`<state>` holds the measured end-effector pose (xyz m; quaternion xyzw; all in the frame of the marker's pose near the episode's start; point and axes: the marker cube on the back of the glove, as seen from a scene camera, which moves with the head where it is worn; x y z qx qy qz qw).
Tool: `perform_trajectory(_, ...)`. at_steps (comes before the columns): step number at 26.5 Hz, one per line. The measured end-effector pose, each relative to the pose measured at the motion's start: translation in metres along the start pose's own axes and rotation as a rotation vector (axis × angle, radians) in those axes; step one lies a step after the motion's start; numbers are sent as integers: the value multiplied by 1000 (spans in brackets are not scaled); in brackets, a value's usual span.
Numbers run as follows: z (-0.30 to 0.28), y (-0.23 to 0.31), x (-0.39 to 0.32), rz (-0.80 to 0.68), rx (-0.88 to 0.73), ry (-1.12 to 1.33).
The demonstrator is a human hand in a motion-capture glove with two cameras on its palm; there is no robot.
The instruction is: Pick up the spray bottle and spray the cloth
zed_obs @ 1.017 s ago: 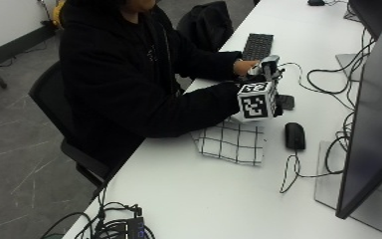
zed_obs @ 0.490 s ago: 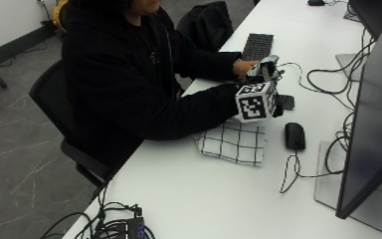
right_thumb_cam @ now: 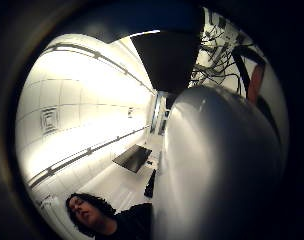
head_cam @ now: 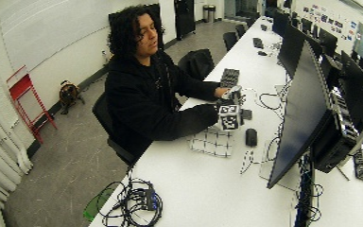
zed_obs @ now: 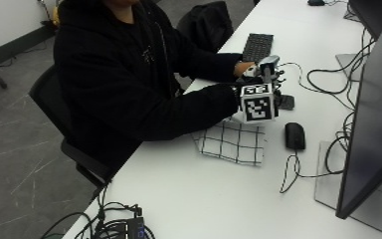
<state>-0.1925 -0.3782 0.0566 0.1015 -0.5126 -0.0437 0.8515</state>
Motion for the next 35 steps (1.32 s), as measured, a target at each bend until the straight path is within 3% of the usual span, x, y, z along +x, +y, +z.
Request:
perform_trajectory(4,-19,14,-3,-17,-9,159)
perform_trajectory(9,-58,41,9,-48,-18,532)
perform_trajectory(14,-106,69,-5,25,-57,729)
perform_trajectory(17,-136,115,-30,44,-123,844)
perform_trajectory(21,-126,129,-39,18,-197,1049)
perform_trajectory(35,-109,200,-76,-102,-423,1130)
